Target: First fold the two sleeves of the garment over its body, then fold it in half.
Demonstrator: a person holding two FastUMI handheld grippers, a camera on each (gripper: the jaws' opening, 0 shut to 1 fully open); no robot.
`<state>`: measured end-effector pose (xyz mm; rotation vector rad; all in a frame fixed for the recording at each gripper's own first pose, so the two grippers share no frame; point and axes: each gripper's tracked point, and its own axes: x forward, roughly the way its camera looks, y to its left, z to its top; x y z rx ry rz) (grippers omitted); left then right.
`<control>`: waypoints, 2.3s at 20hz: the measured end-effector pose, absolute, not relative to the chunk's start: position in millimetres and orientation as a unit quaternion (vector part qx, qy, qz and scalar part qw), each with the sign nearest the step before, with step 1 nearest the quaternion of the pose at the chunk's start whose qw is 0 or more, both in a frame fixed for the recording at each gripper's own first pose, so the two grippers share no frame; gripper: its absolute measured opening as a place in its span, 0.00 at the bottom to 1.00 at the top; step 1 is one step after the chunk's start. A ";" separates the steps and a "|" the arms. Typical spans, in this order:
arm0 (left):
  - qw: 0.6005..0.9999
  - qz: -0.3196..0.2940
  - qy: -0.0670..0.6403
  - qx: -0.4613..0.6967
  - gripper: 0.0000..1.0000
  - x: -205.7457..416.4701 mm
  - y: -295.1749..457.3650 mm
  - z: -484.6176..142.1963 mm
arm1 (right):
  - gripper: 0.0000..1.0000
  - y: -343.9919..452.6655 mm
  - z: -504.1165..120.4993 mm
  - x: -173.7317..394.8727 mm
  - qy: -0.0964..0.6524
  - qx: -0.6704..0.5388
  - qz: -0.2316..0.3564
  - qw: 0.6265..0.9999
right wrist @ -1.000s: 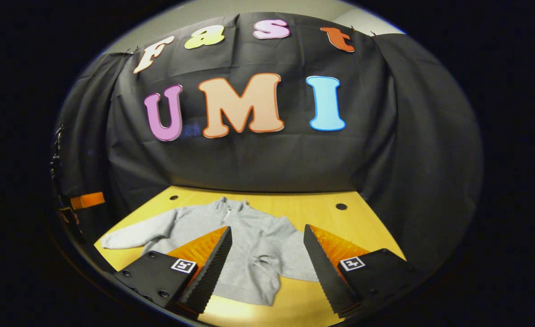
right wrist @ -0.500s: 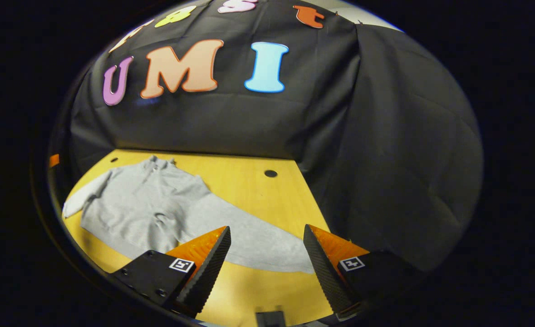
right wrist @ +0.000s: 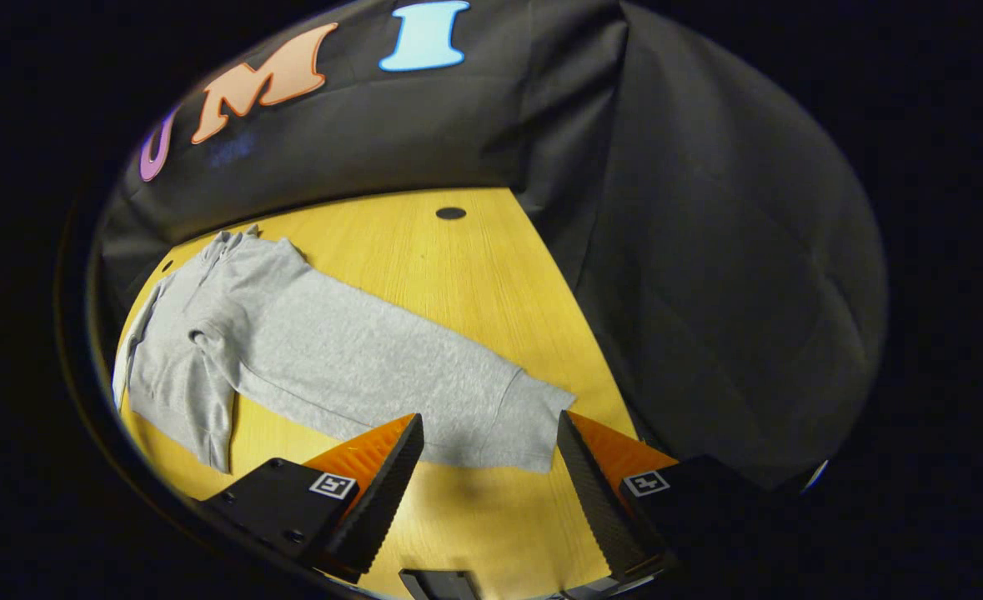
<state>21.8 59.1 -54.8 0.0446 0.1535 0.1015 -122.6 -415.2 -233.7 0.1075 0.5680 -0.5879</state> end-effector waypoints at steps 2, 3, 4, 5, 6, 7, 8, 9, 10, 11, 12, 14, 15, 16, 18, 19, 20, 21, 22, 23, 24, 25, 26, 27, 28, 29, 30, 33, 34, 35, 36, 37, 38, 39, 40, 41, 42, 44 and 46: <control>0.995 0.058 0.083 0.026 0.94 18.1 60.2 -58.7 | 0.99 -423.0 -250.0 -122.8 0.298 0.062 -0.286 0.909; 0.994 0.060 0.083 0.027 0.94 15.6 60.5 -59.1 | 1.00 -424.5 -257.4 -122.1 0.305 0.070 -0.286 0.906; 0.994 0.063 0.083 0.028 0.94 14.8 59.7 -59.1 | 0.99 -426.1 -264.5 -120.9 0.313 0.079 -0.286 0.902; 0.994 0.065 0.085 0.029 0.94 13.9 61.0 -61.4 | 0.99 -427.7 -269.8 -121.0 0.320 0.086 -0.286 0.899; 0.994 0.066 0.087 0.030 0.94 14.3 60.0 -62.1 | 1.00 -429.1 -273.9 -121.6 0.325 0.091 -0.284 0.897; 0.993 0.065 0.089 0.030 0.95 14.7 59.5 -62.1 | 0.99 -427.6 -277.5 -121.3 0.332 0.097 -0.280 0.896; 0.993 0.064 0.092 0.030 0.94 14.1 58.7 -62.5 | 0.99 -426.2 -279.3 -118.2 0.330 0.106 -0.277 0.896; 0.993 0.062 0.092 0.029 0.94 13.3 57.3 -64.6 | 0.96 -425.2 -280.2 -116.5 0.329 0.112 -0.274 0.897; 0.993 0.059 0.094 0.029 0.94 12.3 55.0 -65.0 | 0.92 -423.1 -280.9 -117.4 0.328 0.115 -0.273 0.897; 0.993 0.057 0.095 0.030 0.94 9.9 52.3 -67.8 | 0.87 -421.5 -280.6 -116.6 0.326 0.117 -0.271 0.898; 0.993 0.056 0.096 0.031 0.94 8.3 50.9 -69.3 | 0.79 -418.0 -280.4 -117.6 0.326 0.121 -0.271 0.897; 0.993 0.052 0.097 0.033 0.94 7.9 48.7 -69.4 | 0.49 -411.8 -280.7 -114.1 0.324 0.134 -0.267 0.898; 0.993 0.051 0.097 0.034 0.95 7.1 48.1 -69.4 | 0.36 -408.7 -279.7 -113.1 0.320 0.138 -0.268 0.898; 0.993 0.049 0.097 0.036 0.95 7.2 48.0 -68.8 | 0.30 -409.1 -281.0 -112.6 0.316 0.138 -0.272 0.898; 0.993 0.048 0.098 0.039 0.94 4.8 49.1 -68.3 | 0.22 -406.4 -278.3 -113.6 0.309 0.135 -0.276 0.900; 0.993 0.048 0.097 0.040 0.94 3.9 49.5 -67.6 | 0.22 -404.0 -275.5 -113.6 0.305 0.135 -0.276 0.901; 0.993 0.047 0.097 0.041 0.94 3.5 50.4 -66.7 | 0.22 -400.8 -272.4 -114.3 0.300 0.138 -0.275 0.903; 0.993 0.045 0.097 0.040 0.94 2.5 50.7 -67.1 | 0.22 -399.1 -266.6 -116.2 0.292 0.137 -0.278 0.905; 0.993 0.044 0.097 0.040 0.94 2.3 51.3 -67.1 | 0.17 -397.9 -261.5 -117.0 0.283 0.143 -0.281 0.906; 0.994 0.042 0.098 0.041 0.94 1.4 52.1 -67.9 | 0.12 -392.4 -254.7 -116.6 0.272 0.155 -0.280 0.907; 0.994 0.040 0.098 0.041 0.94 0.9 53.0 -67.3 | 0.12 -388.8 -248.4 -116.8 0.262 0.164 -0.280 0.909; 0.994 0.039 0.097 0.041 0.95 0.7 53.5 -67.3 | 0.12 -385.4 -241.6 -116.9 0.253 0.168 -0.282 0.910; 0.994 0.036 0.096 0.040 0.94 1.0 54.6 -65.9 | 0.12 -381.1 -235.9 -116.3 0.244 0.170 -0.283 0.912; 0.994 0.033 0.096 0.039 0.94 0.8 55.4 -66.6 | 0.12 -375.5 -228.0 -116.2 0.235 0.171 -0.283 0.914; 0.994 0.029 0.096 0.038 0.94 0.2 56.4 -66.3 | 0.12 -369.2 -219.9 -114.8 0.226 0.172 -0.280 0.917; 0.995 0.025 0.094 0.036 0.94 -0.1 57.2 -66.4 | 0.12 -361.8 -211.5 -113.8 0.217 0.173 -0.278 0.920; 0.995 0.024 0.095 0.037 0.94 -0.1 58.3 -66.1 | 0.12 -353.4 -203.8 -111.9 0.209 0.176 -0.275 0.922; 0.995 0.018 0.094 0.039 0.95 -2.2 66.7 -66.2 | 0.12 -324.3 -183.0 -105.4 0.186 0.183 -0.265 0.928; 0.995 0.015 0.092 0.037 0.94 -2.7 68.5 -65.5 | 0.12 -313.9 -175.5 -102.5 0.176 0.176 -0.261 0.933; 0.995 0.012 0.092 0.034 0.94 -2.5 71.1 -65.9 | 0.12 -304.4 -166.9 -99.0 0.168 0.165 -0.258 0.937; 0.995 0.011 0.093 0.032 0.94 -3.4 73.3 -66.1 | 0.12 -291.8 -159.8 -96.5 0.160 0.157 -0.253 0.941; 0.995 0.009 0.093 0.031 0.94 -4.2 77.7 -67.2 | 0.12 -279.3 -151.5 -93.0 0.154 0.156 -0.246 0.944; 0.995 0.008 0.094 0.029 0.94 -4.8 81.1 -66.9 | 0.12 -266.1 -144.9 -87.9 0.147 0.156 -0.237 0.947; 0.995 0.005 0.092 0.025 0.95 -5.0 83.3 -67.1 | 0.12 -254.0 -137.2 -81.6 0.139 0.155 -0.229 0.951; 0.996 0.001 0.092 0.021 0.94 -6.0 85.0 -65.4 | 0.12 -241.6 -131.4 -75.2 0.134 0.152 -0.217 0.955; 0.996 -0.002 0.090 0.019 0.94 -7.1 87.9 -64.9 | 0.12 -229.2 -126.2 -67.6 0.129 0.153 -0.208 0.957; 0.996 -0.001 0.088 0.019 0.95 -8.0 91.6 -63.1 | 0.12 -217.7 -121.5 -61.4 0.125 0.155 -0.198 0.960; 0.996 0.000 0.085 0.019 0.95 -9.3 98.8 -60.4 | 0.12 -197.4 -110.9 -47.5 0.115 0.154 -0.183 0.964; 0.996 0.004 0.082 0.018 0.94 -12.6 106.6 -60.1 | 0.12 -174.5 -98.9 -30.5 0.106 0.150 -0.167 0.969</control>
